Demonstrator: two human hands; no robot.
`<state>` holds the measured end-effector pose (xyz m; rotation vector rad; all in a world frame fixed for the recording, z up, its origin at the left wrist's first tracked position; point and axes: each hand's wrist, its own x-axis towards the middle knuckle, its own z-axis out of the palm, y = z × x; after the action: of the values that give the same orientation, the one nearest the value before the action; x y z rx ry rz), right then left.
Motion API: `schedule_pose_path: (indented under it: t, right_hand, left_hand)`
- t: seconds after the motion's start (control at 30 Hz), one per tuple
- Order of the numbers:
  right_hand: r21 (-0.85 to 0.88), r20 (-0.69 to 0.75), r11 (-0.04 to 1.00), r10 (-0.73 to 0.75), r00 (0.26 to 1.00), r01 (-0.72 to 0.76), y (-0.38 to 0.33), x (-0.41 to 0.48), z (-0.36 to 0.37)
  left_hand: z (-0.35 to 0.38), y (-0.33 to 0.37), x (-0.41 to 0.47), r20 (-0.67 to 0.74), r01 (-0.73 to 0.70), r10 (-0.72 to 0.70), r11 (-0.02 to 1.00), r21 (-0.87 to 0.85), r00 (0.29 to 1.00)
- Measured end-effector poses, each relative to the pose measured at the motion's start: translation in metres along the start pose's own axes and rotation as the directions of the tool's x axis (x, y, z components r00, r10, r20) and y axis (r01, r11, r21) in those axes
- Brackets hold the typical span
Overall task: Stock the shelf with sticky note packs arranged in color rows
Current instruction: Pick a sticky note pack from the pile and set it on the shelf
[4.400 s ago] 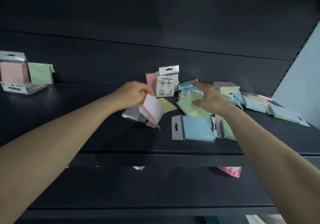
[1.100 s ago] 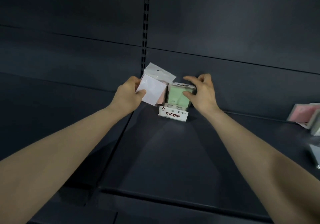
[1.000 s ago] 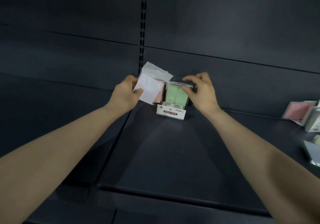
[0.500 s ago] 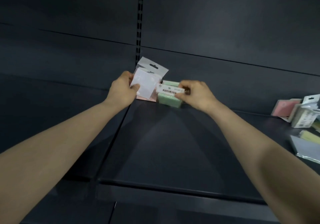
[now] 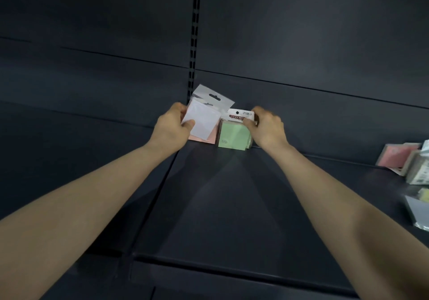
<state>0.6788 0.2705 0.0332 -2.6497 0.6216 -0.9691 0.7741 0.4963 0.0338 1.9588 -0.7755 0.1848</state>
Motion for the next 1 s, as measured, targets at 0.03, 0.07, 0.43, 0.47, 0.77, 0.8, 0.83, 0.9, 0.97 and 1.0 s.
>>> schedule_pose_path:
  t: [0.03,0.07,0.43,0.47,0.77,0.8,0.83,0.9,0.97,1.0]
  right_hand:
    - [0.028,0.007,1.000,0.008,1.000,-0.008,0.001,-0.001,0.000]
    - [0.056,0.022,0.998,0.014,1.000,-0.015,0.003,-0.001,0.000]
    - [0.145,-0.084,0.974,0.189,0.978,-0.176,0.007,0.003,-0.005]
    - [0.141,-0.088,0.972,0.201,0.976,-0.187,0.006,0.004,-0.003]
    - [0.340,0.053,0.898,0.279,0.959,-0.281,0.007,-0.005,0.012]
    - [0.328,0.067,0.895,0.297,0.953,-0.302,0.010,-0.004,0.013]
    - [0.318,0.078,0.891,0.317,0.945,-0.325,0.011,-0.003,0.013]
    - [0.322,0.112,0.868,0.361,0.926,-0.377,0.013,0.000,0.012]
    - [0.354,0.144,0.835,0.396,0.907,-0.420,0.011,0.001,0.013]
    - [0.367,0.154,0.823,0.406,0.901,-0.433,0.010,0.001,0.013]
  left_hand:
    - [0.000,0.000,0.000,0.000,-0.002,0.002,1.000,0.002,1.000]
    - [0.000,-0.001,0.000,-0.001,-0.003,0.003,1.000,0.001,1.000]
    - [0.000,-0.002,0.002,-0.009,0.006,-0.006,1.000,0.007,1.000]
    - [0.001,-0.002,0.002,-0.009,0.009,-0.009,1.000,0.006,1.000]
    - [0.001,-0.002,0.003,-0.011,0.007,-0.007,1.000,0.021,1.000]
    - [0.001,-0.002,0.003,-0.012,0.011,-0.011,1.000,0.019,1.000]
    - [0.001,-0.003,0.003,-0.012,0.015,-0.015,1.000,0.017,1.000]
    - [0.001,-0.003,0.003,-0.012,0.019,-0.019,1.000,0.014,1.000]
    - [0.001,-0.004,0.003,-0.013,0.017,-0.017,1.000,0.017,1.000]
    - [0.002,-0.004,0.003,-0.012,0.020,-0.019,1.000,0.018,1.000]
